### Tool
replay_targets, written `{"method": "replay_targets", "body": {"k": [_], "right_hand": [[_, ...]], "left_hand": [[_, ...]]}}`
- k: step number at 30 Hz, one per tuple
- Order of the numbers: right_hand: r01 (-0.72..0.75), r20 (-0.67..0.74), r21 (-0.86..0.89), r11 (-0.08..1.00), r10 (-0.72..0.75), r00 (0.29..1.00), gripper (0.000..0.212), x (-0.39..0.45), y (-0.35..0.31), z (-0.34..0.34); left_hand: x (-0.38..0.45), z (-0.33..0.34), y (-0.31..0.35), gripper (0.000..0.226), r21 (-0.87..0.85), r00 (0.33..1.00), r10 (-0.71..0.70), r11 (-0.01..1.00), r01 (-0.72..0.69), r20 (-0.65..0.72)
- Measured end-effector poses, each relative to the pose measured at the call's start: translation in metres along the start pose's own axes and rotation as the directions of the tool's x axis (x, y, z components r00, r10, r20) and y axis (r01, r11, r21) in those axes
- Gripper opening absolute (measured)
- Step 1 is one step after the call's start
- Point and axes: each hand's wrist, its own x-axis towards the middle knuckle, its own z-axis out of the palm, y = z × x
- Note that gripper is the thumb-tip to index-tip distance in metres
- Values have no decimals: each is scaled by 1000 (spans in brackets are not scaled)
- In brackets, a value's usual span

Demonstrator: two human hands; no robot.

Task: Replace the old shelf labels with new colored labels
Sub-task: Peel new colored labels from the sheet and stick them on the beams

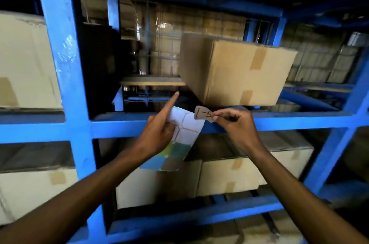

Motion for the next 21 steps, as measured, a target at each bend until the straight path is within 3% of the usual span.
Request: {"method": "replay_targets", "body": {"k": [7,13,21], "right_hand": [[-67,113,-44,997,72,991,13,1,45,16],[-31,176,-144,989,57,983,12,7,61,23],[-31,161,-178,984,60,985,13,10,68,24]], "left_hand": [[-32,22,-26,78,366,991,-15,930,-34,132],[-28,33,-42,79,529,974,55,832,-166,220],[-16,54,-61,89,724,952,39,640,-257,303]]}}
